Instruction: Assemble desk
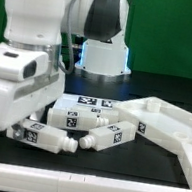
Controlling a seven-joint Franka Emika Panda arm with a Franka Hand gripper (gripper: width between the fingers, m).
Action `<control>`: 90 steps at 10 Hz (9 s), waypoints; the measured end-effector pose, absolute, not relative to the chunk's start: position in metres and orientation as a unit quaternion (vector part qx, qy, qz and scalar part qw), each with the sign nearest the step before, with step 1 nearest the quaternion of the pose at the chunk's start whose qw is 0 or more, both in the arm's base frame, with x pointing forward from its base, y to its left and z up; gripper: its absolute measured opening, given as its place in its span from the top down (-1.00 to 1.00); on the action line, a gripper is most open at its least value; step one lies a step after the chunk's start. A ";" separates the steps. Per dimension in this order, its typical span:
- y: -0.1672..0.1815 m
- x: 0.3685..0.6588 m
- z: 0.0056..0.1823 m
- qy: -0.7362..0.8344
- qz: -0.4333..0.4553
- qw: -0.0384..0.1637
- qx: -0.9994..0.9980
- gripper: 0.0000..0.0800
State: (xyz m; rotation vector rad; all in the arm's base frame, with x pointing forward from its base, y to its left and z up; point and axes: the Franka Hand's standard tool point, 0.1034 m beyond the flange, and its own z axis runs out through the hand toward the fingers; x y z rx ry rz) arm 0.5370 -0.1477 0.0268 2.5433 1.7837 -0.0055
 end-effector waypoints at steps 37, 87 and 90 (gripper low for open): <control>-0.199 0.412 0.054 0.128 0.002 -0.043 0.991 -0.62; -0.151 0.403 0.044 0.077 -0.004 -0.057 0.995 0.29; -0.151 0.400 0.041 0.067 -0.008 -0.057 0.996 0.29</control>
Offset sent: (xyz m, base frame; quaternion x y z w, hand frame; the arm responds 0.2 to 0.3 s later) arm 0.0056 0.0123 0.0111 0.0227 0.0161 0.0289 0.9992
